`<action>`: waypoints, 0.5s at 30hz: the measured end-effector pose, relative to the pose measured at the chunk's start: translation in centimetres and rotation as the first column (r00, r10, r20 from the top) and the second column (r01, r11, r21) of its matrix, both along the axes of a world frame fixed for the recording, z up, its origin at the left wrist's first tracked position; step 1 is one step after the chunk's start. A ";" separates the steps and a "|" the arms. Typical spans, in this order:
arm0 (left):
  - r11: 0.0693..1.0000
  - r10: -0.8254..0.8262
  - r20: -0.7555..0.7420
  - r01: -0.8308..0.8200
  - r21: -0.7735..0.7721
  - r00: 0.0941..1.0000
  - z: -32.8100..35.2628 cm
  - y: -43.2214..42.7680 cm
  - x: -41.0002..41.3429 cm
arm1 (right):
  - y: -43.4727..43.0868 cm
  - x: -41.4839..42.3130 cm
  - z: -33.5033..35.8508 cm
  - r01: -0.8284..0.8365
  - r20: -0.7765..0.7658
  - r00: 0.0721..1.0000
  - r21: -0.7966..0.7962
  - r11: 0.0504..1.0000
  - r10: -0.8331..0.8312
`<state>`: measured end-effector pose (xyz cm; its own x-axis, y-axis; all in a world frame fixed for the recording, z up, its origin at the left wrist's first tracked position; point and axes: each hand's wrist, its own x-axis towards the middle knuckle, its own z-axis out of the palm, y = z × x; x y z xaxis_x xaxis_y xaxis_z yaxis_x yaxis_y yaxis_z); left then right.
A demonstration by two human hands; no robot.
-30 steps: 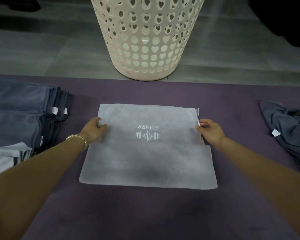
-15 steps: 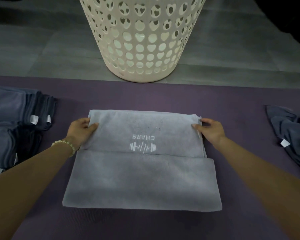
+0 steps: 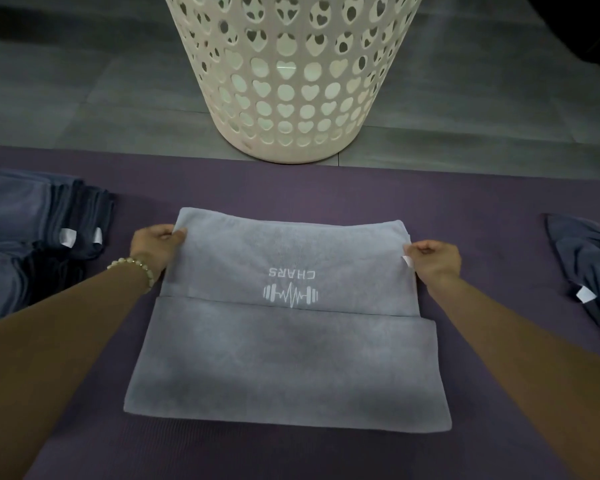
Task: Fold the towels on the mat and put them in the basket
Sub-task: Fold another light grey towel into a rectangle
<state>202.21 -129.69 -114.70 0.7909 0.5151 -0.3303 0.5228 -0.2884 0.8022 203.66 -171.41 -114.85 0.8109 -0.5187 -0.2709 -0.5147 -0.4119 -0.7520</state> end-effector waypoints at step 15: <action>0.930 -0.098 0.037 0.078 0.358 0.994 0.9 -1.7 -0.8 | 1.4 -0.4 1.6 -0.126 0.086 0.986 -0.181 0.975 0.143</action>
